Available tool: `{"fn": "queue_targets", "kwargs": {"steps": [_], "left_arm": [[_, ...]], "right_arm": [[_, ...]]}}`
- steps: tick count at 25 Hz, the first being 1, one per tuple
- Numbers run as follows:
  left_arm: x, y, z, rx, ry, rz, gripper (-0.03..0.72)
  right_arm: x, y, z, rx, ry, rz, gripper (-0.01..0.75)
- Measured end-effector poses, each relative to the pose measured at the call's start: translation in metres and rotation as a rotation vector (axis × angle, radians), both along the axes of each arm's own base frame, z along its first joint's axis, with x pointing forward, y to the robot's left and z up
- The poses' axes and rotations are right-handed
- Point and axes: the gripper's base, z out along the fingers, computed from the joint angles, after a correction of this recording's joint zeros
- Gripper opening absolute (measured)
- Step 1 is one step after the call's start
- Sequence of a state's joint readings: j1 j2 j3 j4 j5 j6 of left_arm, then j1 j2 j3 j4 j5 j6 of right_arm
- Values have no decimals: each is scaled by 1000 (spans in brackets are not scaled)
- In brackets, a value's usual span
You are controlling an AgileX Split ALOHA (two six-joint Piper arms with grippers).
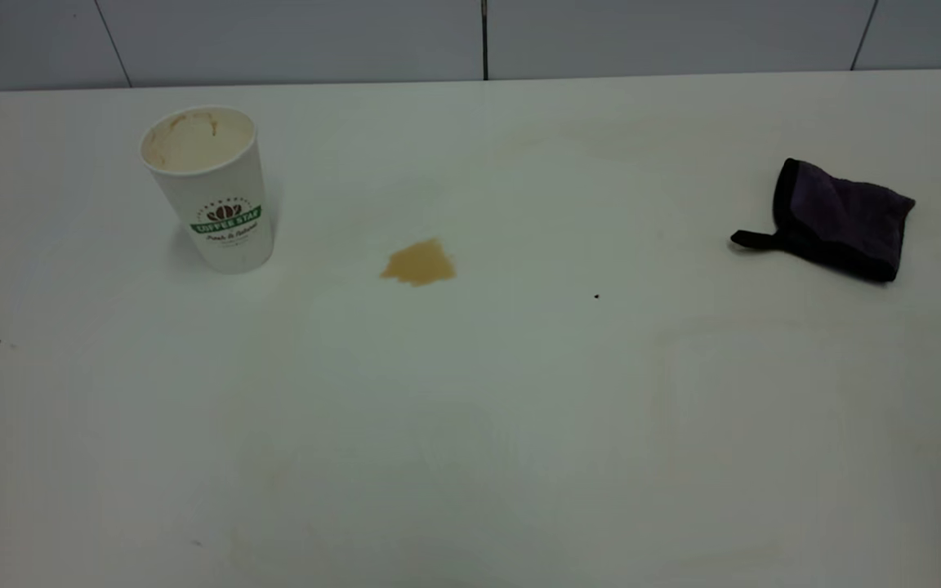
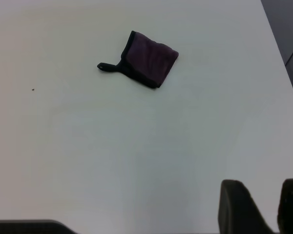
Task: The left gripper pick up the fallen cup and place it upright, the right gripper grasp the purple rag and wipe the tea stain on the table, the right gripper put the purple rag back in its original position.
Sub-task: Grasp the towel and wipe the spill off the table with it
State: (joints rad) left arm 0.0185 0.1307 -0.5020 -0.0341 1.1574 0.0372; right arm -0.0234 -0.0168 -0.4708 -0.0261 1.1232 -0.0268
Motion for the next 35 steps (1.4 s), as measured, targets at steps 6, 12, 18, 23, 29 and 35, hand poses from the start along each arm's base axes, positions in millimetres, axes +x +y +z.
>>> {"fn": "queue_targets", "kwargs": {"steps": [6, 12, 18, 23, 29, 35], "left_arm": [[-14, 0, -2, 13, -117, -6, 438], [-18, 0, -4, 21, -150, -13, 438], [-18, 0, -4, 21, -151, -13, 438], [-18, 0, -4, 21, -152, -13, 438], [-18, 0, -4, 22, -152, -13, 436], [-18, 0, -4, 22, -152, -13, 436]], "right_arm": [[0, 0, 0, 0, 0, 0, 239], [0, 0, 0, 0, 0, 0, 239], [0, 0, 0, 0, 0, 0, 239], [0, 0, 0, 0, 0, 0, 239], [0, 0, 0, 0, 0, 0, 239], [0, 0, 0, 0, 0, 0, 239]]}}
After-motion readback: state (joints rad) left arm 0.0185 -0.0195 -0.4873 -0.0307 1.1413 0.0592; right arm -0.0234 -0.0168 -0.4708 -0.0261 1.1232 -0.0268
